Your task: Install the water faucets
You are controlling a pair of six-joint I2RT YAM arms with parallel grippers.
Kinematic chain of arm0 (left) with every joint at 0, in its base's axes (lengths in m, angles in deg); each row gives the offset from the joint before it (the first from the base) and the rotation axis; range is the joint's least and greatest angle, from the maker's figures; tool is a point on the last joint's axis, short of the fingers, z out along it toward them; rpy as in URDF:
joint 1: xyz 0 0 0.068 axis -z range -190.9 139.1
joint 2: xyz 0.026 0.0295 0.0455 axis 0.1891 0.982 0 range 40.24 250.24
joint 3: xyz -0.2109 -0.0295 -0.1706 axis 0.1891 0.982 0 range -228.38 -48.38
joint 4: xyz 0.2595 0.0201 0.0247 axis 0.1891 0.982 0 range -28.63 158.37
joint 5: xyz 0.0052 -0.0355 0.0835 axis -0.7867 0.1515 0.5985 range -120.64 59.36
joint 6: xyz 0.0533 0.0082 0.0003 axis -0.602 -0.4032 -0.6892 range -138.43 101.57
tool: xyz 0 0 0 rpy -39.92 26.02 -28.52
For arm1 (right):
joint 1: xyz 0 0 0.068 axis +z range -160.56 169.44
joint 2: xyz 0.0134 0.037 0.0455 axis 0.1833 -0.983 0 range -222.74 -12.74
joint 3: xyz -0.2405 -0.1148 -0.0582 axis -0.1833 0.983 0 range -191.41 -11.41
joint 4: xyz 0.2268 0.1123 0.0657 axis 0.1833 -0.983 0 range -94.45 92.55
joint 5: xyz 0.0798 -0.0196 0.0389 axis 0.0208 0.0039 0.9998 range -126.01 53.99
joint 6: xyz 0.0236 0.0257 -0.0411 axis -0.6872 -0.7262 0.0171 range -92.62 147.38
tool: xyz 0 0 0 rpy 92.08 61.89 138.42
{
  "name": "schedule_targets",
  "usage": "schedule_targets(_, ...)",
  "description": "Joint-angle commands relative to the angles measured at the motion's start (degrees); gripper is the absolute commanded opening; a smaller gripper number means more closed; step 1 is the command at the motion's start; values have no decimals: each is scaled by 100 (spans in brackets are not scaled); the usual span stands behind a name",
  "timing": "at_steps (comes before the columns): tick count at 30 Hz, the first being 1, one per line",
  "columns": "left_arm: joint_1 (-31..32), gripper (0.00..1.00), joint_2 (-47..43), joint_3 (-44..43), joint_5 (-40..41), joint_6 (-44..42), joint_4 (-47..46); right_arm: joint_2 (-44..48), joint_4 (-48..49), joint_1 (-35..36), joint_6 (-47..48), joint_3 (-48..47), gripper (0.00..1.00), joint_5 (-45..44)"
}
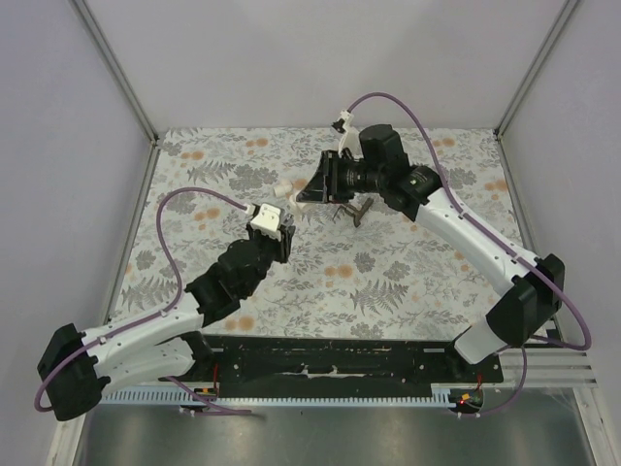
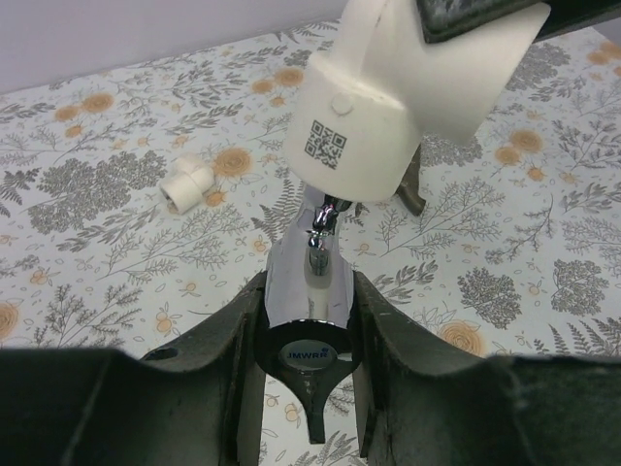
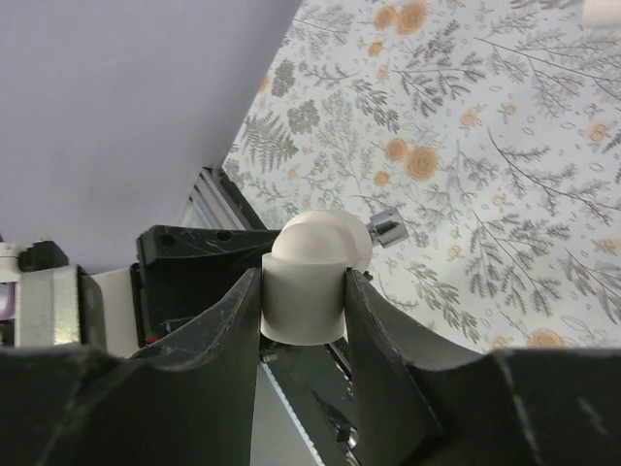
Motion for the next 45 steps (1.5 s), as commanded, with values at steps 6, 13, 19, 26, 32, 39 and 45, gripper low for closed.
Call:
schedule_targets(6, -92, 2, 127, -374, -180, 482, 252, -292, 1778, 166, -1155, -104, 49, 1652)
schedule_targets(13, -1671, 2, -479, -338, -2951, 1018, 560, 156, 1129, -562, 388, 9, 66, 2266)
schedule_targets(19, -2316, 2, -568, -838, -5442, 546, 1261, 525, 93, -951, 3050, -131, 80, 3085)
schedule_targets(26, -2351, 2, -349, -1515, -7570, -264, 1957, 631, -252, -959, 4838, -306, 88, 3962)
schedule_targets(32, -2360, 2, 64, -1981, -8459, -614, 2176, 473, -252, -863, 4962, -614, 88, 4859)
schedule_targets(39, -2351, 2, 355, -2289, -8670, -748, 2265, 350, 196, -494, 4585, -667, 85, 4992)
schedule_targets(45, -2351, 2, 372, -2360, -8671, -836, 2265, 113, 372, -379, 4181, -728, 75, 4756)
